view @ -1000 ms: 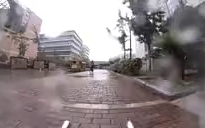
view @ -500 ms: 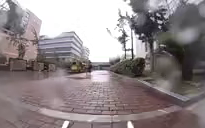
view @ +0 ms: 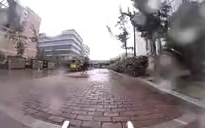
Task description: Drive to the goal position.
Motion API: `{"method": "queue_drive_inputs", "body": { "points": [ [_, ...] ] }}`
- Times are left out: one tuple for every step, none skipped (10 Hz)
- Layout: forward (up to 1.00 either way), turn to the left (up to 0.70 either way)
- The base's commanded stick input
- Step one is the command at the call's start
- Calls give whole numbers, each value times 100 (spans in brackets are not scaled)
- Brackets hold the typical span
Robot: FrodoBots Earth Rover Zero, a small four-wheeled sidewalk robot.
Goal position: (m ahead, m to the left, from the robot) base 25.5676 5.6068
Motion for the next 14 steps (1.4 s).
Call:
{"method": "queue_drive_inputs", "body": {
  "points": [
    [70,0],
    [70,0],
    [70,0],
    [70,0],
    [70,0],
    [70,0],
    [70,0],
    [70,0],
    [70,0],
    [70,0],
    [70,0],
    [70,0],
    [70,0],
    [70,0]
  ]
}}
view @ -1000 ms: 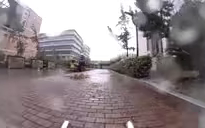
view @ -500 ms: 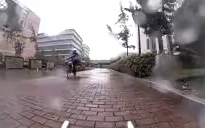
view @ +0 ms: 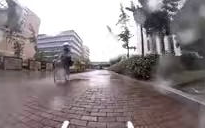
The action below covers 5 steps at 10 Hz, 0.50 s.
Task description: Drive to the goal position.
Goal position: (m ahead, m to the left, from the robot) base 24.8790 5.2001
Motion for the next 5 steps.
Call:
{"method": "queue_drive_inputs", "body": {
  "points": [
    [70,0],
    [70,0],
    [70,0],
    [70,0],
    [70,0]
  ]
}}
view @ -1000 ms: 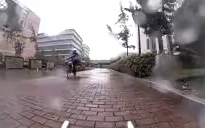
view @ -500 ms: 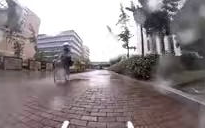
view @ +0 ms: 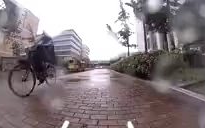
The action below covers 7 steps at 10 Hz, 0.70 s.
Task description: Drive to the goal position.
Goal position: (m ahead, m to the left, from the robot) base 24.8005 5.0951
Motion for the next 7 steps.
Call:
{"method": "queue_drive_inputs", "body": {
  "points": [
    [70,0],
    [70,0],
    [70,0],
    [70,0],
    [70,0],
    [70,0],
    [70,0]
  ]
}}
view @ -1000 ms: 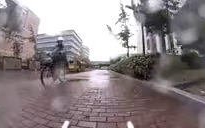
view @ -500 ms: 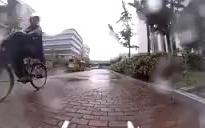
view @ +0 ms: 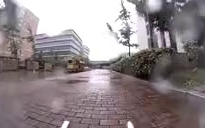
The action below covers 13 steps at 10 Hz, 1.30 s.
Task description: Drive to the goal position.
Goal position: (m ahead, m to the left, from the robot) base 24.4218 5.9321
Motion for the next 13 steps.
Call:
{"method": "queue_drive_inputs", "body": {
  "points": [
    [70,0],
    [70,0],
    [70,0],
    [70,0],
    [70,0],
    [70,0],
    [70,0],
    [70,0],
    [70,0],
    [70,0],
    [70,0],
    [70,0],
    [70,0]
  ]
}}
